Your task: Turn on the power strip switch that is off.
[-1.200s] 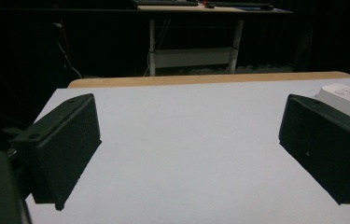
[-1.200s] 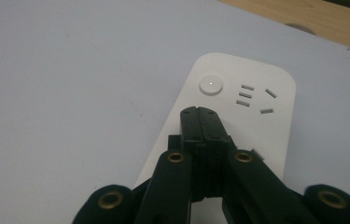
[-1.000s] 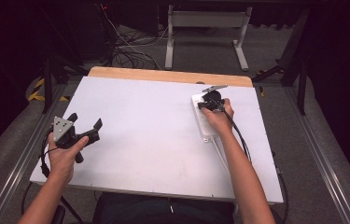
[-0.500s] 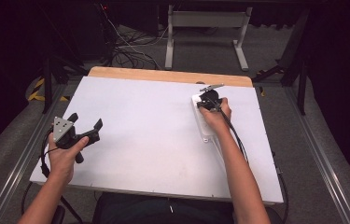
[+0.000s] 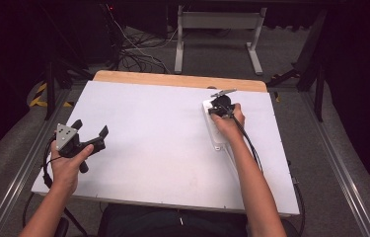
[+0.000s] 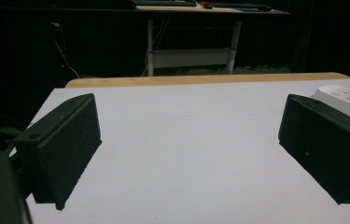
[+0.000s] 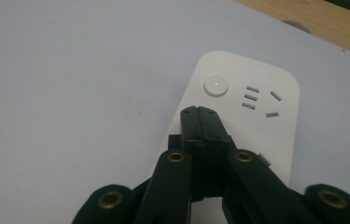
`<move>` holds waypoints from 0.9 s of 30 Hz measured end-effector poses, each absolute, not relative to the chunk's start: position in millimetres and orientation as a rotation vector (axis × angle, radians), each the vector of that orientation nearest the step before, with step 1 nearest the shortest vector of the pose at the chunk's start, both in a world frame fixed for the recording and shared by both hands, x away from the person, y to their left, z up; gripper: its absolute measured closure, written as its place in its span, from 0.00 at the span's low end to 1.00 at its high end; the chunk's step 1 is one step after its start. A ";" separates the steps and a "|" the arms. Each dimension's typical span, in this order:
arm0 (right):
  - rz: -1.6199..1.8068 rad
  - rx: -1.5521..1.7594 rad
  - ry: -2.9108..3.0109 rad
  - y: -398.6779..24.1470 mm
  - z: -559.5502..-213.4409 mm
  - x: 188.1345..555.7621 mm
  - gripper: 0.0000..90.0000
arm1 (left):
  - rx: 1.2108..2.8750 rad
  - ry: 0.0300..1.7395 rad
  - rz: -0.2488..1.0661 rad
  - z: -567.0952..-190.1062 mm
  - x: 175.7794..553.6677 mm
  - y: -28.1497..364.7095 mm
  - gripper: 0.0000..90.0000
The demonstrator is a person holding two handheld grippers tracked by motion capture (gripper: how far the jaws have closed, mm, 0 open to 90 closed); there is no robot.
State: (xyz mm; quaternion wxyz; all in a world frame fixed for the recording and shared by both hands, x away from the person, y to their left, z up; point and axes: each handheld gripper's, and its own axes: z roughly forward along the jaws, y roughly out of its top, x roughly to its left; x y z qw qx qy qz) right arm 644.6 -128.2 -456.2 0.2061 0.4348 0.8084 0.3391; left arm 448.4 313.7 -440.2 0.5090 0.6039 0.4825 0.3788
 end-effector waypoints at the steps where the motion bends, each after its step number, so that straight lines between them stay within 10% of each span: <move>1: 0.947 1.215 2.251 -128.1 -456.3 644.3 1.00 | 1.454 1.162 0.912 -440.3 448.4 313.7 0.07; 27: 0.945 1.189 2.248 -128.2 -455.1 643.0 1.00 | 1.446 1.164 0.901 -440.2 449.2 313.4 0.07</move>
